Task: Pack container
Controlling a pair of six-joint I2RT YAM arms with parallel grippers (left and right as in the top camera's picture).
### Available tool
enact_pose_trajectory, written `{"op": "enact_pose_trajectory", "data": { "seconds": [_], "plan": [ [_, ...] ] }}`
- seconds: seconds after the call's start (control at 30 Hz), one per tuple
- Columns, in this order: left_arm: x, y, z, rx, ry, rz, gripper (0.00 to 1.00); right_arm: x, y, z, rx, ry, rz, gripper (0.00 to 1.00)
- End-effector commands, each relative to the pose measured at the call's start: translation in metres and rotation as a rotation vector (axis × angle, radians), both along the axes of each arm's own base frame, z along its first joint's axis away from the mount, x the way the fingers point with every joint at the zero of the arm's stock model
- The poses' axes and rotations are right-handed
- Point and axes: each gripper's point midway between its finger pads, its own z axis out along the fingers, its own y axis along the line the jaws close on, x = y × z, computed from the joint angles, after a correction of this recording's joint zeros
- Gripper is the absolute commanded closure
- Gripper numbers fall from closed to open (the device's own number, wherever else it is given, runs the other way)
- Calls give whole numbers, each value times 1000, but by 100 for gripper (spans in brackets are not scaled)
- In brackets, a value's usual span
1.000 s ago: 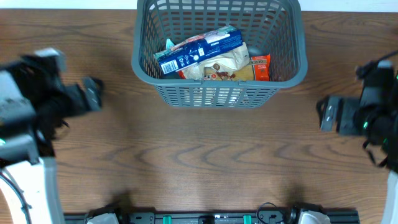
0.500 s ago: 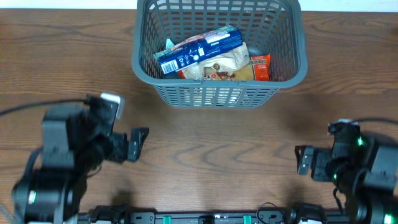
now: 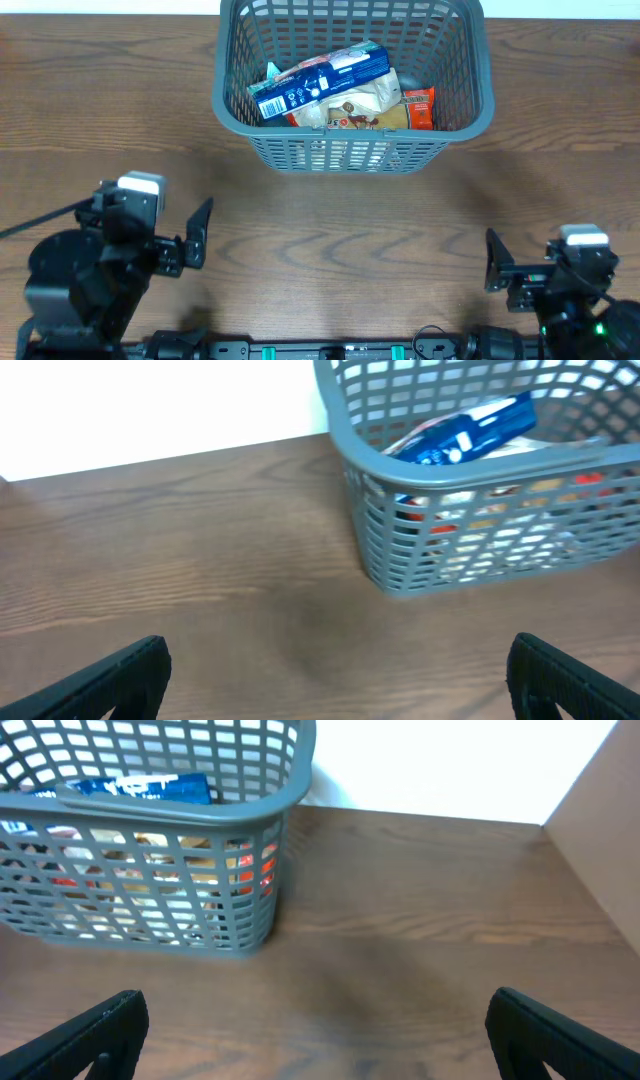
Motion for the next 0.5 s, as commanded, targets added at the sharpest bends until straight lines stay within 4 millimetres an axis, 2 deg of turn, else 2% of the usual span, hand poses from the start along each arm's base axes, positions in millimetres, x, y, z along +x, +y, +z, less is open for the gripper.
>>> {"op": "enact_pose_trajectory", "data": {
  "seconds": [0.0,0.07,0.1,0.3,0.47],
  "plan": [
    [8,10,-31,24,86,65,1,7,3,-28,3,73,34,1],
    [5,10,-53,10,149,78,1,10,2,-48,27,122,22,1],
    [4,10,-62,4,175,84,1,13,2,-49,27,114,25,1],
    [9,11,-90,-49,216,133,1,17,-10,-44,10,89,-41,1],
    [16,11,-93,-48,195,130,1,18,-11,-55,-32,117,-25,1]
  ]
}}
